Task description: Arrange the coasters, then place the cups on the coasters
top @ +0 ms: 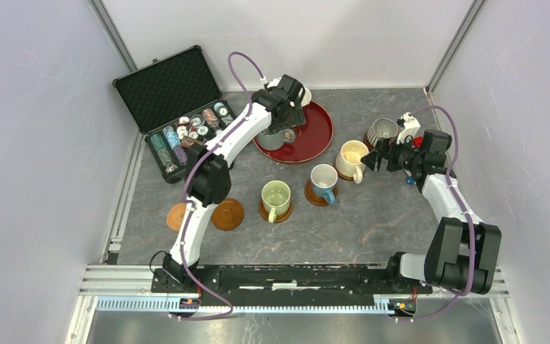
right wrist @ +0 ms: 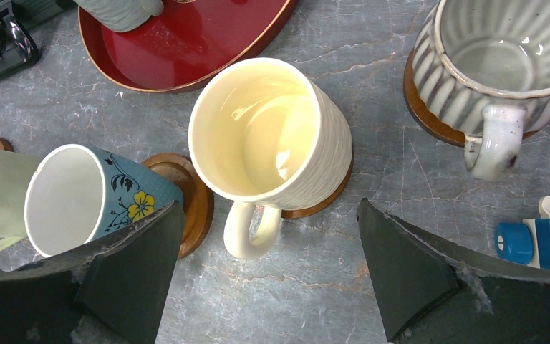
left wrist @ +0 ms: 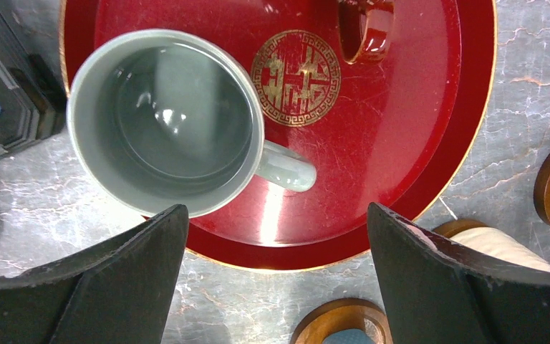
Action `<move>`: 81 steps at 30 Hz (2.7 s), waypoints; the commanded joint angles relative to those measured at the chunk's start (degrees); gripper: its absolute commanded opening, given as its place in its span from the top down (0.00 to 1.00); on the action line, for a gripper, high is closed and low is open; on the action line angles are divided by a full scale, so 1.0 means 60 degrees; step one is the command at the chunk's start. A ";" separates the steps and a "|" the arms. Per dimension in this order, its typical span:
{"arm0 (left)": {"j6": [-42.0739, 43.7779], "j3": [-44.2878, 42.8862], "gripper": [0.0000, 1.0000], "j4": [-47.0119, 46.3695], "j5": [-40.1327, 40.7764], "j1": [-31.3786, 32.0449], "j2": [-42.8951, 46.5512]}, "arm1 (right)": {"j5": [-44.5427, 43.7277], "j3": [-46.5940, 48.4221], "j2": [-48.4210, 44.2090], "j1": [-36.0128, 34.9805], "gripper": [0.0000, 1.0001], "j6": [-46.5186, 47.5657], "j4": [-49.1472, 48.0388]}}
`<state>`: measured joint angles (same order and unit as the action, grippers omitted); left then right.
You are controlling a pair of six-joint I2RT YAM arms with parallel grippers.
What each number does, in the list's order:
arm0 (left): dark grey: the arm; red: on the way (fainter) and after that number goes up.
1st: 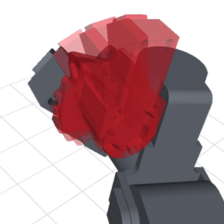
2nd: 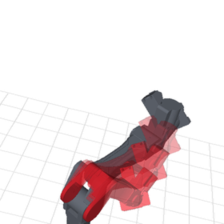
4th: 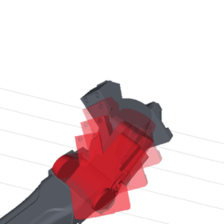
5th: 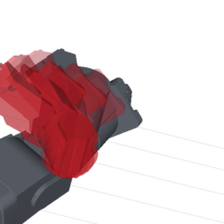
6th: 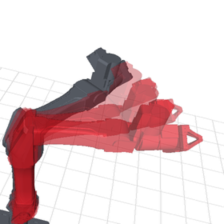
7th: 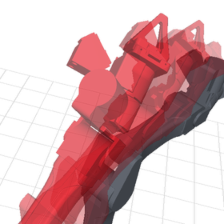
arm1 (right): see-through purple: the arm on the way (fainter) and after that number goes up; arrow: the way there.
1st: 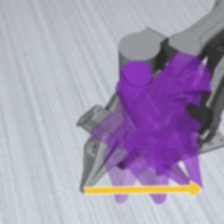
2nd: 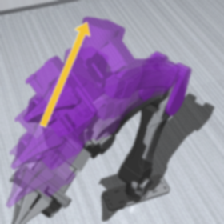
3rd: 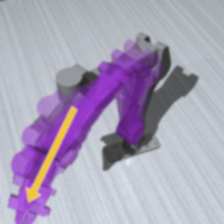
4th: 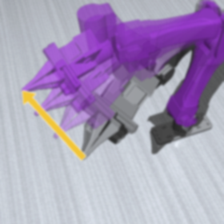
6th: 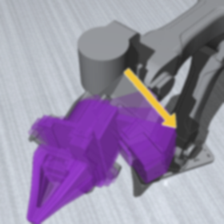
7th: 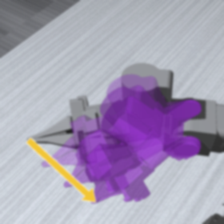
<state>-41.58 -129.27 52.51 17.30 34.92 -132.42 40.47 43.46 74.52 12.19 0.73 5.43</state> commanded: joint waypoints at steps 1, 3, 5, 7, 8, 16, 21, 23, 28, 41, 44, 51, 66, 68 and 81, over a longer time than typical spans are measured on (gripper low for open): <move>-0.0950 -0.0334 0.00 0.0083 -0.0476 -0.0070 -0.0134 | -0.0014 0.0066 -0.0077 0.0050 0.02 0.0041 -0.0087; -0.0936 -0.0367 0.00 0.0081 -0.0509 -0.0088 -0.0274 | -0.0013 0.0066 -0.0050 0.0062 0.02 0.0043 -0.0092; -0.0937 -0.0388 0.00 0.0051 -0.0543 -0.0155 -0.0434 | -0.0021 0.0066 -0.0037 0.0051 0.02 0.0034 -0.0082; -0.0963 -0.0452 0.00 0.0040 -0.0549 -0.0243 -0.0592 | -0.0036 0.0066 -0.0033 0.0060 0.02 0.0036 -0.0085; -0.0965 -0.0477 0.00 0.0059 -0.0584 -0.0285 -0.0651 | -0.0049 0.0067 -0.0031 0.0055 0.02 0.0032 -0.0087; -0.0812 -0.0339 0.02 0.0052 -0.0622 -0.0367 -0.0751 | -0.0070 0.0097 -0.0012 0.0051 0.02 0.0046 -0.0041; -0.0259 -0.0077 0.08 -0.0236 -0.0574 -0.0406 -0.0613 | -0.0080 0.0117 -0.0027 0.0056 0.02 0.0058 -0.0029; 0.0092 -0.0103 0.13 -0.0353 -0.0574 -0.0498 -0.0606 | -0.0076 0.0124 -0.0028 0.0073 0.02 0.0055 -0.0012; 0.2669 -0.0619 0.25 -0.0569 -0.0629 -0.0582 -0.0888 | -0.0060 0.0124 -0.0070 0.0071 0.02 0.0069 -0.0012; 0.7696 -0.1013 0.47 0.0346 -0.1103 -0.0605 -0.0846 | -0.0008 0.0154 -0.0070 0.0073 0.02 0.0047 0.0032; 0.9351 -0.0907 0.45 0.0346 -0.1321 -0.0605 -0.0458 | 0.0014 0.0153 -0.0098 0.0064 0.02 0.0027 0.0040; 1.0935 -0.0665 0.12 -0.0107 -0.0157 -0.0671 0.0252 | 0.0061 0.0154 -0.0130 0.0077 0.02 0.0045 0.0047; 0.3150 0.1019 0.00 0.0513 -0.0136 -0.0414 0.1931 | 0.0118 0.0139 -0.0062 0.0072 0.02 -0.0005 0.0018; 0.2177 0.1067 0.00 0.0696 -0.0479 -0.0412 0.1740 | 0.0122 0.0139 -0.0045 0.0071 0.02 -0.0005 0.0009; -0.0940 0.0852 0.00 0.0962 -0.0956 -0.0399 0.0655 | 0.0023 0.0135 -0.0023 0.0081 0.02 0.0031 0.0047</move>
<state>-39.05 -122.83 58.37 11.86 32.27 -126.96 40.29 43.46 74.52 12.49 0.73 6.52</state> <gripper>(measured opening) 0.997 0.979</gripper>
